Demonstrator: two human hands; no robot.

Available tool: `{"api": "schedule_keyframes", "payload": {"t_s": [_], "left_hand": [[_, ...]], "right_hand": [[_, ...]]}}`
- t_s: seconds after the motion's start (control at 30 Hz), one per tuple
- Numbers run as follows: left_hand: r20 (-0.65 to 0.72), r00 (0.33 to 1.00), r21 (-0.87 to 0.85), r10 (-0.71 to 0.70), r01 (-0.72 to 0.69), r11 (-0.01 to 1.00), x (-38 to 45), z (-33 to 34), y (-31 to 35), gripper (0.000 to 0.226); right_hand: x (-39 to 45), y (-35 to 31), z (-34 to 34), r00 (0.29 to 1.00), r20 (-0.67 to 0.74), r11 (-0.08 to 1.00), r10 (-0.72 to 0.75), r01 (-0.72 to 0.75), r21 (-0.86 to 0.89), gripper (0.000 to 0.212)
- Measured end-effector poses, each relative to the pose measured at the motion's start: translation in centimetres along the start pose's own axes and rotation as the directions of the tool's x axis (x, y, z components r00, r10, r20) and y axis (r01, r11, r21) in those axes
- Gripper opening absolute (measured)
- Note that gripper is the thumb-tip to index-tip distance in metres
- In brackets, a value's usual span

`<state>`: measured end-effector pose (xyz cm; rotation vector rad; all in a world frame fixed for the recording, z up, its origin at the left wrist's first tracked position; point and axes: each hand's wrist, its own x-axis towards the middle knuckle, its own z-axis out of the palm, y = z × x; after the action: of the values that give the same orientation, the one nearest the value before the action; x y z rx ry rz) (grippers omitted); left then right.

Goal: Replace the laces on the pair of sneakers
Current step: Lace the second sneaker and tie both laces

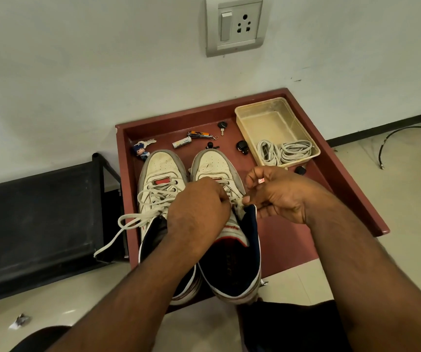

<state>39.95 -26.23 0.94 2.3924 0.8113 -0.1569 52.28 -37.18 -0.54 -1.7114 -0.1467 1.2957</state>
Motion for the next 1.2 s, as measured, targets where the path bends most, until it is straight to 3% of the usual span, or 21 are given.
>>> {"api": "schedule_keyframes", "payload": {"t_s": [0.6, 0.73, 0.87, 1.0, 1.1, 1.2], "left_hand": [[0.015, 1.000, 0.046, -0.001, 0.000, 0.999, -0.2, 0.3, 0.3, 0.017], [0.047, 0.998, 0.135, -0.034, 0.028, 0.990, 0.0, 0.6, 0.6, 0.018], [0.038, 0.999, 0.198, -0.026, 0.018, 0.980, -0.1, 0.8, 0.8, 0.019], [0.010, 1.000, 0.238, 0.004, -0.006, 0.971, -0.1, 1.0, 0.7, 0.020], [0.004, 1.000, 0.223, 0.018, -0.018, 0.975, -0.1, 0.9, 0.6, 0.020], [0.007, 1.000, 0.142, 0.016, -0.017, 0.990, -0.1, 0.7, 0.2, 0.016]], "right_hand": [[0.2, 0.1, -0.1, 1.000, 0.007, 1.000, 0.009, -0.009, 0.008, 0.034], [0.2, -0.1, -0.2, 1.000, 0.016, 1.000, 0.003, -0.003, -0.013, 0.021], [0.0, 0.1, -0.2, 0.999, 0.051, 0.986, -0.003, 0.012, -0.166, 0.015], [0.3, 0.1, 0.4, 0.999, -0.020, 0.931, -0.038, 0.028, -0.364, 0.013], [0.4, 0.3, 0.7, 0.999, 0.002, 0.872, -0.052, 0.046, -0.488, 0.006], [-0.2, 0.3, -0.3, 0.994, -0.016, 0.828, -0.106, 0.080, -0.555, 0.013]]}}
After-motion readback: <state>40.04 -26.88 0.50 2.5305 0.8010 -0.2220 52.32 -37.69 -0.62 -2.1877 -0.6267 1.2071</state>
